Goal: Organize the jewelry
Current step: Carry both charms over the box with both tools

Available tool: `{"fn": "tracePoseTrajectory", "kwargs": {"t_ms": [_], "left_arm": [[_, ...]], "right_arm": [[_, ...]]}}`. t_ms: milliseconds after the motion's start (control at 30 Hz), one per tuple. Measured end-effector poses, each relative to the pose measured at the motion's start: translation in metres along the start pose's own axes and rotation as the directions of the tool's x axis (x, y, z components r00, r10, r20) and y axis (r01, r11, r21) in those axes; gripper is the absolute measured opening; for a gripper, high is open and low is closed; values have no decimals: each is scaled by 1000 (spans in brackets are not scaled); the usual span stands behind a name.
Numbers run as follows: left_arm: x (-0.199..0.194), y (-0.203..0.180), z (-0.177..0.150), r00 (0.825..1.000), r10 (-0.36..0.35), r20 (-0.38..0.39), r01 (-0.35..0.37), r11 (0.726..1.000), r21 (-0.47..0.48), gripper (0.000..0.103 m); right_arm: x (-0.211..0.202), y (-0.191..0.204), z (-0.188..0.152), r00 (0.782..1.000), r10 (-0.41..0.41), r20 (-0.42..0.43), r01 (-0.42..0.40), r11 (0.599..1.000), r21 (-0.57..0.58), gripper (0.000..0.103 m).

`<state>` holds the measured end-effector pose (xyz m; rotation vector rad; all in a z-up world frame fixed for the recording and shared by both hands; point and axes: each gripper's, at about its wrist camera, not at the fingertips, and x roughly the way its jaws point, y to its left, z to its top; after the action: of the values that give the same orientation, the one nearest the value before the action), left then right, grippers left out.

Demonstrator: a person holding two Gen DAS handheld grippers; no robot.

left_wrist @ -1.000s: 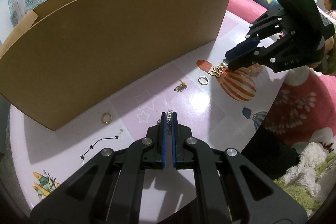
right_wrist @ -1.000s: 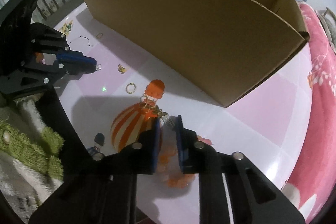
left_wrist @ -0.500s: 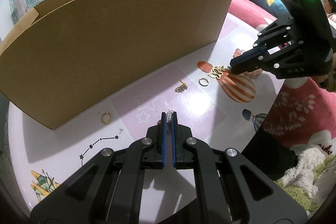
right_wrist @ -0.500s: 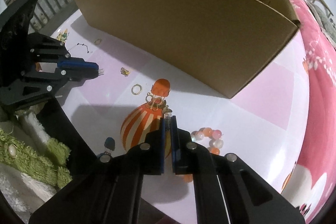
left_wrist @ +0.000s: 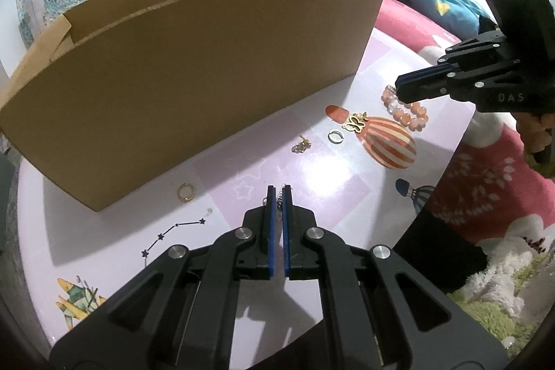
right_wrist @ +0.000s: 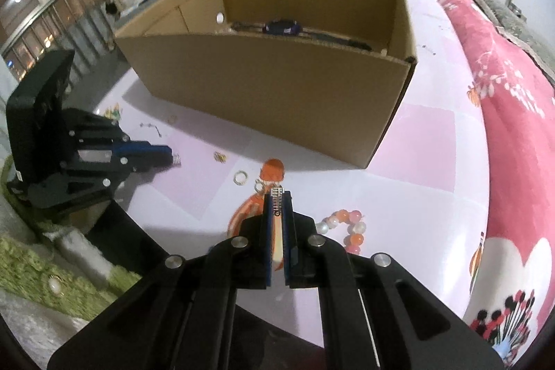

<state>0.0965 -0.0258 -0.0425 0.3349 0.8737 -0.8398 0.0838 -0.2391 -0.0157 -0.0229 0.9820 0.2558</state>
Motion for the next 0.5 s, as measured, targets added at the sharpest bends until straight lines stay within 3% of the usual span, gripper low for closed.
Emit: {"fn": "tracePoseTrajectory", "kwargs": {"t_ms": [300,500], "left_arm": [[-39,0,12,996,-26,91,28,999,-27,2],[-87,0,50,970,-107,220,115,993,-22,2]], "right_arm": [[-27,16,10,991,6,132,-9,1000,25,5],[-56,27,49,961,53,273,-51,999,-11,5]]}}
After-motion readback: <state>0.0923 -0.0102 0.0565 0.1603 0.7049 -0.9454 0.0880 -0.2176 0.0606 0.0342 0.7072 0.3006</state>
